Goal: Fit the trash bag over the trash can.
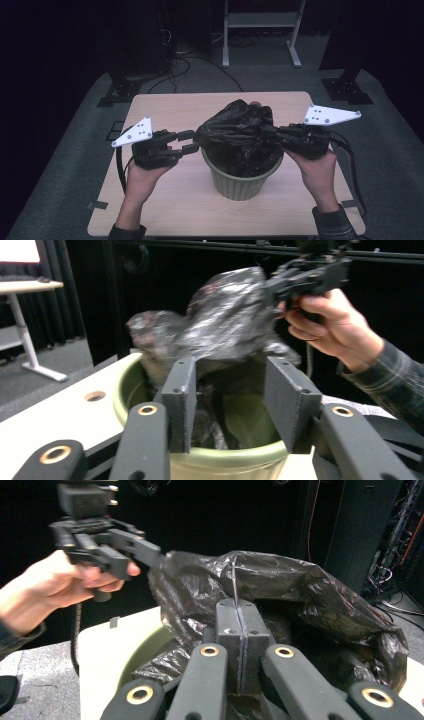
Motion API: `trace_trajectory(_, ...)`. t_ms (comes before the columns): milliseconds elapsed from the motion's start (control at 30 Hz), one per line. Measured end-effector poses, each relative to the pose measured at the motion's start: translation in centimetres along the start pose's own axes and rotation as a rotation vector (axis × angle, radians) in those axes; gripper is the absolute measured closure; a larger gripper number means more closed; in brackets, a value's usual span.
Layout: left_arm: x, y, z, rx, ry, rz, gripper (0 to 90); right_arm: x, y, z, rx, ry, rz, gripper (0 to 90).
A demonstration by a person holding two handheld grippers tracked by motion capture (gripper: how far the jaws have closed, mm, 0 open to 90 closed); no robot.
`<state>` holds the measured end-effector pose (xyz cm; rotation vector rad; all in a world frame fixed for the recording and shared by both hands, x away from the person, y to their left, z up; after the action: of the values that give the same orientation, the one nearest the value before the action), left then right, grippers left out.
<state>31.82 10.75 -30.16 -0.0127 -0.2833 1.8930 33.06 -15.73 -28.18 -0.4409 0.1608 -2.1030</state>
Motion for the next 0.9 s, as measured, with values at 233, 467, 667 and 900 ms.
trace_trajectory(233,-2.7,1.7,-0.3,0.025,-0.027,-0.072,56.1,-0.1,-0.3,0.7,-0.008,0.02,0.017,89.9)
trace_trajectory(467,-5.6,1.5,-1.2,0.065,-0.023,-0.091,49.1,0.1,-0.4,0.7,-0.004,0.017,0.018,89.9)
trace_trajectory(667,-6.0,1.4,-0.4,0.088,0.037,-0.091,48.5,0.5,-0.6,0.7,0.004,0.017,0.016,89.9)
trace_trajectory(900,-6.2,1.0,-0.3,0.112,0.059,-0.087,51.2,0.3,-0.8,0.4,0.011,0.011,0.019,89.9)
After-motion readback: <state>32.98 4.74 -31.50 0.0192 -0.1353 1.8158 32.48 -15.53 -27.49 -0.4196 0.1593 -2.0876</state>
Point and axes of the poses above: each handheld gripper's, and its own axes: x roughly backward along the jaws, z roughly out of its top, y roughly to its right, the point moved 7 cm from there along -x, roughly forward along the jaws, and after that the axes turned 14 degrees about -x, right-handed, at the moved point
